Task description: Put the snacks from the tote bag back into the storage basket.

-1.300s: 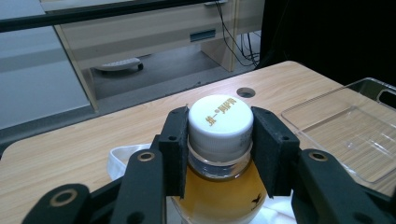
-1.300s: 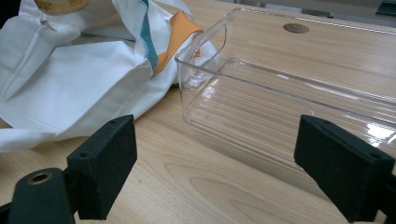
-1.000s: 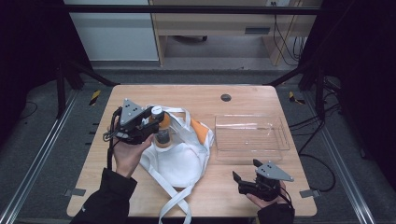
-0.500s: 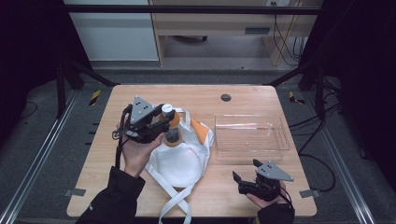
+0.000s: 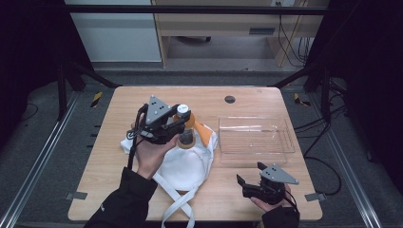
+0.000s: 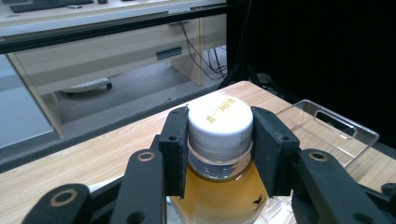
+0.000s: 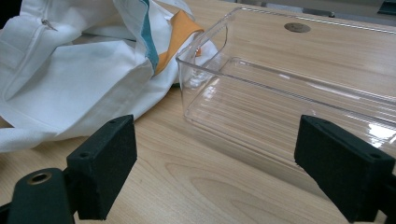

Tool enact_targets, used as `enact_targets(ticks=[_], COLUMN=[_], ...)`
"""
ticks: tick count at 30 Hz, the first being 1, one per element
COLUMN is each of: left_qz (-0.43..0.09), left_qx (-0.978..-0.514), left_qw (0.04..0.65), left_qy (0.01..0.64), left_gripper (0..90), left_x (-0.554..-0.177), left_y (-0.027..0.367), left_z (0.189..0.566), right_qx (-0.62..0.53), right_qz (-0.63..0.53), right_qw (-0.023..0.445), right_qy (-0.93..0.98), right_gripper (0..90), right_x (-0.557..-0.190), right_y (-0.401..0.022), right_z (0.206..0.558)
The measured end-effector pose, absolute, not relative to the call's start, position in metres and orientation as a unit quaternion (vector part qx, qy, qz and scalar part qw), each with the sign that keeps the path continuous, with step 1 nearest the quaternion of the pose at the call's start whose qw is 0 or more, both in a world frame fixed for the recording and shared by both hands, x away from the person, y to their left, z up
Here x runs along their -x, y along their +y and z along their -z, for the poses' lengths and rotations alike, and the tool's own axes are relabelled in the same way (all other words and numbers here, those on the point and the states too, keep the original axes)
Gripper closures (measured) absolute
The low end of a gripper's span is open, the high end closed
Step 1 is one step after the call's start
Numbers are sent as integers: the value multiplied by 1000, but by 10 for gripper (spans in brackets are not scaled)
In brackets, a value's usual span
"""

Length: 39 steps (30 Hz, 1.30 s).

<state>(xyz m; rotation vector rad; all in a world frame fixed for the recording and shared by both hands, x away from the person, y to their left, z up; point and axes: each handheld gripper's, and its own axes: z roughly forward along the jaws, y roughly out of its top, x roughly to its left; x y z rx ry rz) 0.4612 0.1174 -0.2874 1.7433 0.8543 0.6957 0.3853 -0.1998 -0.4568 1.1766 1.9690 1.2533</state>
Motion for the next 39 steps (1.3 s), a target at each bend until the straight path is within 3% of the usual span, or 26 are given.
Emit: enact_targets(ticks=[39], left_qz=[-265], left_qx=[-742], left_qw=[527], left_qy=[320], left_gripper=[585], left_x=[-477], left_y=[39], left_z=[289], right_qx=[-433], right_qz=[-465], right_qw=[259], right_qy=[728], right_gripper=[134], right_x=[-386], right_y=[-200], right_z=[458])
